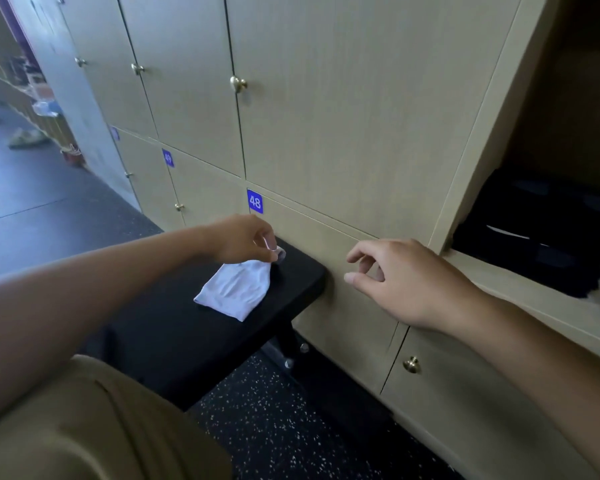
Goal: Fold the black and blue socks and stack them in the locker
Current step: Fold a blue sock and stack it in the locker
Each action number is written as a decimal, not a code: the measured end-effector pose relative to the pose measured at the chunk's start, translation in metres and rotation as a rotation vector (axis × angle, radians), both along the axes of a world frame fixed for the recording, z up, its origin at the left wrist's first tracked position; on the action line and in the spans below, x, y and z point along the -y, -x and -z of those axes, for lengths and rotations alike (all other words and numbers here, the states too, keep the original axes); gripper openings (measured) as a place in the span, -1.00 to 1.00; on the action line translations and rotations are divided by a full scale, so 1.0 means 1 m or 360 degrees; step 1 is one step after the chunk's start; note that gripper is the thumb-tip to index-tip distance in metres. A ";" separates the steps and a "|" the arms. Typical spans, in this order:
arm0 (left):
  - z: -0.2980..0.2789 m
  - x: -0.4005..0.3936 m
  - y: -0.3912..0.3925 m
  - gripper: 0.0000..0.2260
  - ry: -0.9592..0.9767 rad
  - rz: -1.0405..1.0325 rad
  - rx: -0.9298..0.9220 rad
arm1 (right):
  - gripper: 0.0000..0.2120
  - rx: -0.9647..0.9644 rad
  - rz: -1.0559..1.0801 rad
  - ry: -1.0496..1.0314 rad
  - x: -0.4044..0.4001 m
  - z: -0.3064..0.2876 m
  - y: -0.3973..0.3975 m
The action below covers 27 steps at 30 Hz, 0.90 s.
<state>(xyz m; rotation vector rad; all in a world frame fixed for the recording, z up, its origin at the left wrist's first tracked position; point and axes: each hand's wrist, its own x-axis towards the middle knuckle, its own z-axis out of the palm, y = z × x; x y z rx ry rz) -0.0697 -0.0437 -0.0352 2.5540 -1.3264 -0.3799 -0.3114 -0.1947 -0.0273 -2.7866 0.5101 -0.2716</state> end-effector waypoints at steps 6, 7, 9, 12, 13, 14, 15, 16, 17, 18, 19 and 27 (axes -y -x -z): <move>0.033 0.004 -0.020 -0.44 -0.0533 0.0073 -0.0051 | -0.73 -0.0078 0.0000 -0.0047 -0.001 0.006 -0.005; 0.038 0.005 -0.021 -0.42 -0.0576 0.0073 -0.0052 | -0.73 -0.0088 0.0004 -0.0054 0.000 0.007 -0.005; 0.049 0.004 -0.025 -0.39 -0.0553 0.0062 -0.0038 | -0.73 -0.0113 0.0015 -0.0077 0.002 0.009 -0.003; 0.061 0.000 -0.030 -0.41 -0.0497 0.0082 -0.0014 | -0.73 -0.0150 0.0024 -0.0117 0.004 0.010 -0.001; 0.064 -0.001 -0.031 -0.47 -0.0469 0.0090 -0.0021 | -0.73 -0.0157 0.0022 -0.0120 0.005 0.010 0.000; 0.067 -0.002 -0.032 -0.56 -0.0423 0.0093 -0.0039 | -0.73 -0.0159 0.0020 -0.0124 0.006 0.010 0.000; 0.069 -0.003 -0.033 -0.67 -0.0373 0.0092 -0.0058 | -0.73 -0.0156 0.0020 -0.0132 0.006 0.010 0.000; 0.070 -0.003 -0.032 -0.76 -0.0331 0.0097 -0.0073 | -0.73 -0.0152 0.0021 -0.0142 0.006 0.010 0.001; 0.070 -0.003 -0.031 -0.78 -0.0293 0.0114 -0.0079 | -0.74 -0.0147 0.0020 -0.0148 0.006 0.010 0.002; 0.072 -0.002 -0.030 -0.76 -0.0266 0.0138 -0.0075 | -0.74 -0.0144 0.0018 -0.0150 0.006 0.010 0.002; 0.072 -0.001 -0.028 -0.74 -0.0248 0.0167 -0.0072 | -0.74 -0.0143 0.0017 -0.0152 0.006 0.010 0.003; 0.058 0.018 -0.007 -0.86 -0.0016 0.0352 -0.0099 | -0.77 -0.0106 0.0035 -0.0344 0.018 0.002 0.023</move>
